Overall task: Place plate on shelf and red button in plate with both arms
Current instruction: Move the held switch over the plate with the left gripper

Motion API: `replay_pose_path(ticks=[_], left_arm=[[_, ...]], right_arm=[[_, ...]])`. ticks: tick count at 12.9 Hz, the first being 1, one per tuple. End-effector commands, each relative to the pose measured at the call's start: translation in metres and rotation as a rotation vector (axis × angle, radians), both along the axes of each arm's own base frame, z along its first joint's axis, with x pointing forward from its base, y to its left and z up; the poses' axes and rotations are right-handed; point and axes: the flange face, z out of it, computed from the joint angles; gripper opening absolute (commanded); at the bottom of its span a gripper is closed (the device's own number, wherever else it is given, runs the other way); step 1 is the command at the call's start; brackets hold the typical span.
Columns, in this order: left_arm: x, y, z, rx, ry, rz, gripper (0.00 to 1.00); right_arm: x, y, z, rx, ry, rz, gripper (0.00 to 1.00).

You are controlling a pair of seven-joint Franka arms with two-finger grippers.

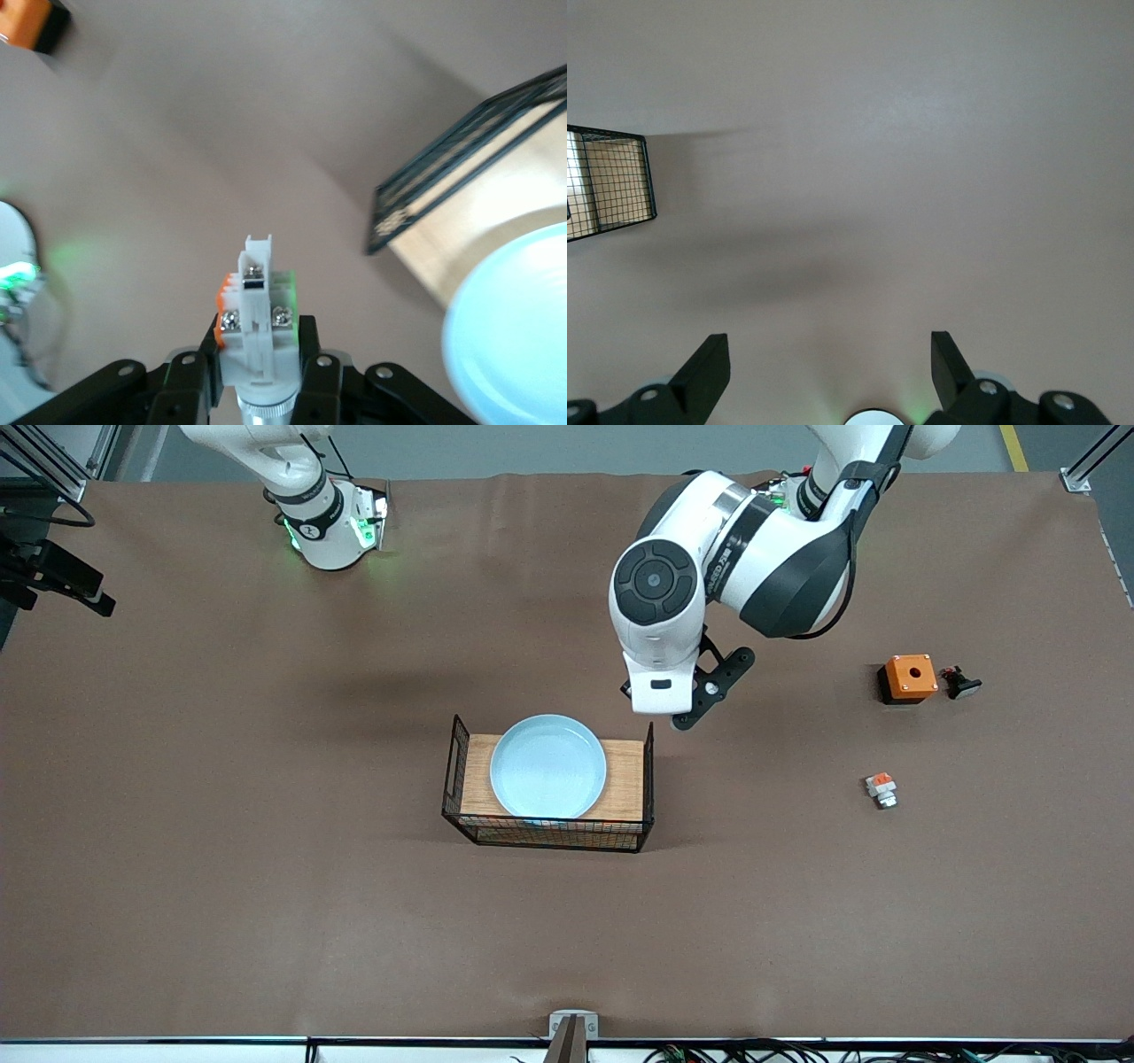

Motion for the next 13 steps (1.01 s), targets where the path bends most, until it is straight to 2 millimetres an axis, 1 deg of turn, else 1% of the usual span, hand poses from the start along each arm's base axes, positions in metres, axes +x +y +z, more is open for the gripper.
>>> replay_pose_path(ticks=[1,3,5,6,7,8,10,12,13], left_arm=[[0.01,-0.009,0.021,-0.044,-0.116,0.106,0.13],[0.019,-0.018,0.028,-0.105,-0.2,0.206,0.13],[0.025,-0.026,0.028,-0.147,-0.249,0.266,0.13],[0.025,-0.036,0.022,-0.166,-0.271,0.283,0.13],[0.026,-0.045,0.01,-0.175,-0.281,0.29,0.13],[0.029,-0.051,0.008,-0.201,-0.307,0.31,0.13],[0.038,-0.06,-0.004,-0.244,-0.354,0.357,0.13],[0.045,-0.061,-0.006,-0.278,-0.39,0.386,0.13],[0.05,-0.061,-0.01,-0.289,-0.403,0.395,0.13]], right_arm=[[-0.008,0.001,0.002,0.027,-0.012,-0.005,1.0],[-0.007,0.001,0.001,0.027,-0.012,0.003,1.0],[-0.006,0.001,0.001,0.027,-0.012,0.004,1.0],[-0.006,0.002,0.001,0.026,-0.017,0.006,1.0],[-0.005,0.002,0.001,0.026,-0.018,0.006,1.0],[-0.005,0.001,0.001,0.026,-0.018,0.004,1.0],[-0.006,0.0,0.001,0.025,-0.017,0.004,1.0],[-0.006,0.0,0.001,0.023,-0.017,0.004,1.0],[-0.006,0.0,0.001,0.022,-0.017,0.004,1.0]])
